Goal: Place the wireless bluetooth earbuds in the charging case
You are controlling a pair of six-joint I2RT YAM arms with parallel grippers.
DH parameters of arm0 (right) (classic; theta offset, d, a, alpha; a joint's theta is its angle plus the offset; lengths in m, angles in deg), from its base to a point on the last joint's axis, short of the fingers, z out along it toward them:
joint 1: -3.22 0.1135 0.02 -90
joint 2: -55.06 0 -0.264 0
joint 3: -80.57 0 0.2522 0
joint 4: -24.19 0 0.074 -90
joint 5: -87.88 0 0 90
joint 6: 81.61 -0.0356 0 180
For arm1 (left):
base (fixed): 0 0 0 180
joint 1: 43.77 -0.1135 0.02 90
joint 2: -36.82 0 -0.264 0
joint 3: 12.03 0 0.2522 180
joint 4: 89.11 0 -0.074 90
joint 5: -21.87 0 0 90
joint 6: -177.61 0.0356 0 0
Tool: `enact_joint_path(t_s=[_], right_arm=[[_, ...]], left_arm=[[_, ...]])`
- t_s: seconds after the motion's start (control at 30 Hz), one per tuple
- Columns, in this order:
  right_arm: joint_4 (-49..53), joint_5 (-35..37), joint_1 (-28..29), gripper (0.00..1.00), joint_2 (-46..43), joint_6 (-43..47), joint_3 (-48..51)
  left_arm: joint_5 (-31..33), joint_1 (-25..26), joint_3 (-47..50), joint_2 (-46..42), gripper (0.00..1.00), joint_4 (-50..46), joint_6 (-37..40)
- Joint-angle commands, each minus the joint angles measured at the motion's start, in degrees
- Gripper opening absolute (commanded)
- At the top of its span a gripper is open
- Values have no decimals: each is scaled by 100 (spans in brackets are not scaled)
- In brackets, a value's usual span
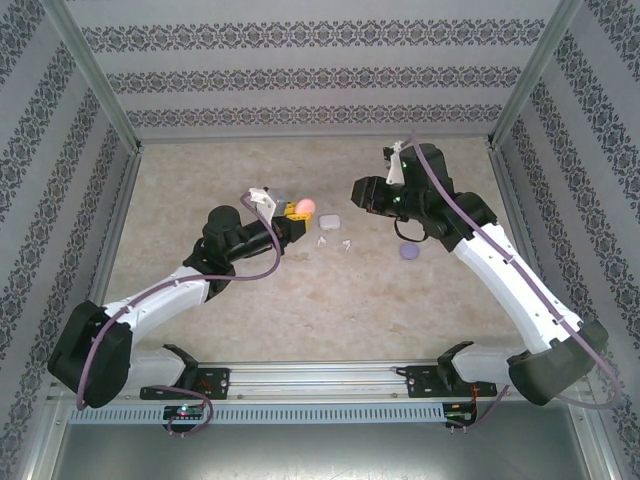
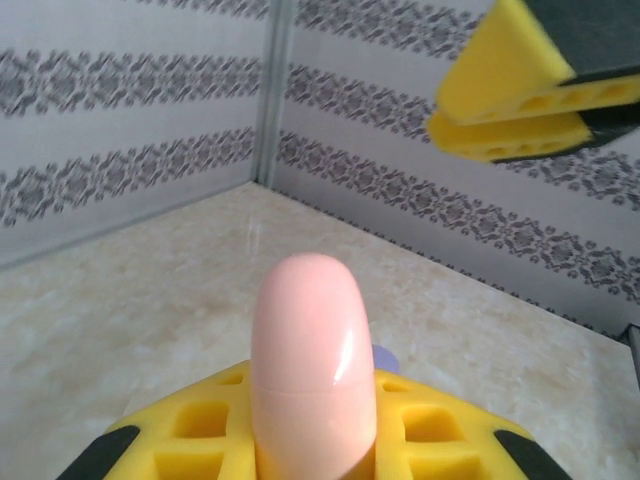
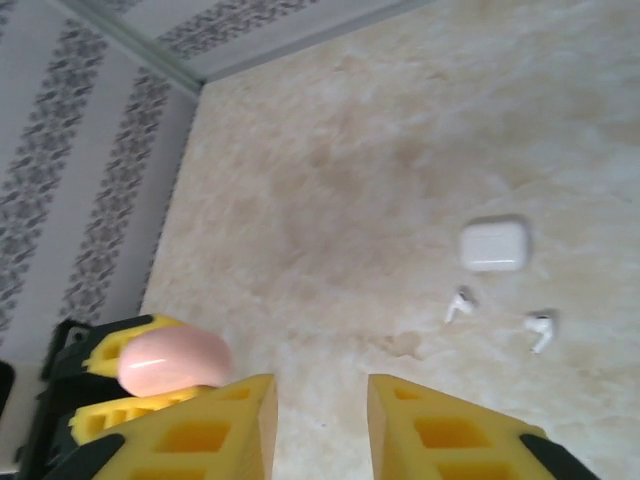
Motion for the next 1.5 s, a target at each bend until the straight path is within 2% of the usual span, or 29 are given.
enact_joint_path(t_s=[0.0,0.27,0.47,0.7,0.83,1.07,1.33,1.47], right_arm=[[-163,476,14,36,11,29,376],[-315,995,77,48,-82,174,1185],[-325,1290,209,52,134,286,1358],[-304,1613,286,56,464,388,1286],[-257,1642,291,57,645,424,1166],[-229,1726,295,58,818,435,1020],[-225,1756,304,59,978,424,905],[-229,1767,310,61,1009,425,861]], left_arm=[[563,-42,-175,149,0,-613,-606],[916,-424,-420,862,0,-1710,-1347],[1063,-803,-563,1429,0,-2120,-1644],[142,-1368,-850,2181,0,-2316,-2155],[-304,-1528,-1120,2632,0,-2520,-2281],[-379,-1618,-1348,3023,1,-2767,-2401],[-197,-1748,-1292,3329,12,-2554,-2881],[7,-1761,-1193,3282,27,-2456,-3074]])
